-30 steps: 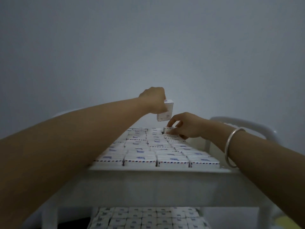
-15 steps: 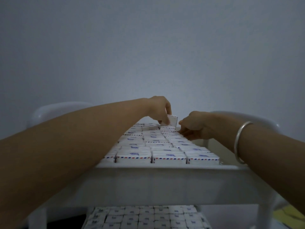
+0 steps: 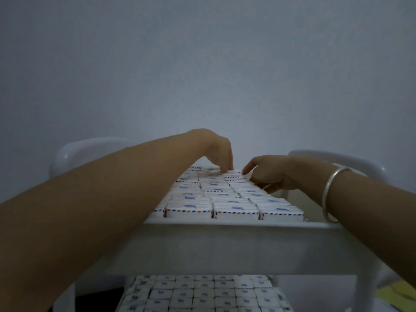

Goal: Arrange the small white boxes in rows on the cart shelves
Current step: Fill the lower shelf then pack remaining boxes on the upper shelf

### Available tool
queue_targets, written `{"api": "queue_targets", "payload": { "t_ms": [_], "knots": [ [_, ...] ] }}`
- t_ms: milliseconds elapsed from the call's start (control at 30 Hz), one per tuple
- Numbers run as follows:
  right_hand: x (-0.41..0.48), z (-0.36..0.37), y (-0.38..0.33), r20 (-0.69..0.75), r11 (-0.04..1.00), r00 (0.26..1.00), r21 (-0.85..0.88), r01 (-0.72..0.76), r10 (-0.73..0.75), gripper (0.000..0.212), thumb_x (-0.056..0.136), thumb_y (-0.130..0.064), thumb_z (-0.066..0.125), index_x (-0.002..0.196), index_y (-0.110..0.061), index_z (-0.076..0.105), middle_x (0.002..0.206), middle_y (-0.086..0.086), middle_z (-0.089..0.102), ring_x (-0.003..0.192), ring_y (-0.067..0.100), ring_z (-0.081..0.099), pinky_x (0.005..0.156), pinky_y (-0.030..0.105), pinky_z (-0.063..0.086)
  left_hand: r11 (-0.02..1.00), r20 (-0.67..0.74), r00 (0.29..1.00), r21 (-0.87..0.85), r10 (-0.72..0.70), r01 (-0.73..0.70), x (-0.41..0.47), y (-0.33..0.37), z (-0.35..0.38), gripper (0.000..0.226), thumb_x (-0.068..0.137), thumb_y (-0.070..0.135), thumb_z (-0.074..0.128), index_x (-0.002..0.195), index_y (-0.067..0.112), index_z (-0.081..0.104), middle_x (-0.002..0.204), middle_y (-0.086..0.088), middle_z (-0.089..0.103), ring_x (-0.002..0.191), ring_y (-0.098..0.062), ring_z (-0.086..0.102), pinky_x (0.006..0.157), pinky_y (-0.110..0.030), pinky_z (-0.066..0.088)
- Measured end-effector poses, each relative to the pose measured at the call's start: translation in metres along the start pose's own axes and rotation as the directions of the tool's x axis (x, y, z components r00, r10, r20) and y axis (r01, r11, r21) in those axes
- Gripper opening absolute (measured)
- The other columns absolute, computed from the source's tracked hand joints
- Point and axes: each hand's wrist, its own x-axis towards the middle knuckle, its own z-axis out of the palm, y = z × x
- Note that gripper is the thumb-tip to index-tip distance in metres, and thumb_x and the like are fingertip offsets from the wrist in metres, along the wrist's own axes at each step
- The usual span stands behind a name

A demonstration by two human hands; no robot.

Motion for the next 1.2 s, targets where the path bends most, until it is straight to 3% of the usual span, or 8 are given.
{"api": "queue_targets", "payload": {
  "t_ms": [200,300,433,567,667,833,967,1200],
  "knots": [
    [0.002,0.001,-0.001,-0.089,0.989,0.994,-0.135,0.055,-0.067,0.038,0.095,0.000,0.046,0.132,-0.011,0.050,0.089,0.006,0.062,0.070,0.016,0.064,0.056,0.026,0.056,0.999,-0.132,0.991,-0.042,-0.035,0.030,-0.023,-0.003,0.000,0.043,0.093,0.028,0.061,0.134,0.016,0.057,0.137,-0.001,0.055,0.125,-0.022,0.051,0.106,-0.034,0.040],
    [-0.002,-0.003,-0.007,-0.235,0.973,0.953,-0.174,0.149,-0.188,0.032,0.091,-0.003,0.050,0.120,-0.016,0.054,0.108,0.010,0.065,0.080,0.022,0.068,0.072,0.037,0.060,0.975,-0.239,0.970,-0.220,-0.046,-0.008,-0.056,-0.006,-0.009,0.028,0.093,0.025,0.059,0.118,0.016,0.067,0.118,-0.001,0.067,0.103,-0.017,0.064,0.088,-0.032,0.054],
    [-0.039,-0.005,-0.028,-0.356,0.871,0.797,-0.264,0.414,-0.487,0.020,0.089,-0.013,0.053,0.093,-0.031,0.061,0.099,-0.002,0.070,0.085,0.014,0.066,0.076,0.031,0.055,0.947,-0.319,0.947,-0.315,-0.042,-0.065,-0.125,-0.008,-0.009,0.012,0.093,0.023,0.059,0.094,0.019,0.070,0.077,0.010,0.072,0.051,0.001,0.061,0.044,-0.016,0.044],
    [-0.112,0.037,-0.052,-0.407,0.690,0.580,-0.211,0.693,-0.706,0.016,0.089,-0.022,0.055,0.089,-0.035,0.065,0.076,-0.013,0.067,0.062,0.003,0.060,0.052,0.009,0.041,0.932,-0.354,0.932,-0.358,-0.078,-0.058,-0.217,-0.022,0.009,0.013,0.091,0.025,0.060,0.082,0.024,0.070,0.068,0.013,0.072,0.041,0.000,0.054,0.045,-0.017,0.045],
    [-0.167,0.095,-0.063,-0.327,0.562,0.523,-0.033,0.826,-0.787,0.016,0.087,-0.016,0.058,0.086,-0.029,0.068,0.068,-0.009,0.065,0.057,0.010,0.061,0.052,0.012,0.040,0.909,-0.356,0.927,-0.414,-0.114,-0.047,-0.286,-0.040,0.040,0.016,0.091,0.028,0.060,0.079,0.024,0.069,0.067,0.009,0.071,0.039,-0.002,0.053,0.045,-0.014,0.041],
    [-0.210,0.215,-0.063,0.021,0.523,0.522,0.039,0.852,-0.853,0.017,0.089,-0.017,0.056,0.088,-0.032,0.064,0.072,-0.009,0.066,0.056,0.007,0.061,0.056,0.026,0.049,0.823,-0.249,0.922,-0.556,-0.295,0.113,-0.374,-0.092,0.130,0.017,0.093,0.029,0.057,0.079,0.025,0.066,0.071,0.008,0.071,0.045,-0.009,0.061,0.045,-0.013,0.042],
    [-0.197,0.312,-0.055,0.233,0.540,0.530,-0.022,0.841,-0.815,0.024,0.090,-0.011,0.048,0.105,-0.024,0.063,0.085,0.000,0.070,0.068,0.017,0.062,0.064,0.035,0.051,0.707,-0.114,0.851,-0.618,-0.512,0.343,-0.422,-0.143,0.227,0.019,0.092,0.011,0.060,0.081,0.025,0.067,0.072,0.007,0.072,0.056,-0.009,0.066,0.052,-0.017,0.048],
    [-0.130,0.446,-0.062,0.304,0.692,0.727,-0.234,0.683,-0.615,0.040,0.098,-0.026,0.044,0.137,-0.016,0.046,0.132,0.012,0.048,0.116,0.034,0.052,0.094,0.038,0.044,0.645,-0.111,0.687,-0.479,-0.718,0.596,-0.438,-0.192,0.323,0.017,0.094,0.026,0.055,0.107,0.032,0.065,0.108,0.009,0.069,0.092,-0.011,0.064,0.079,-0.032,0.055]
  ]
}}
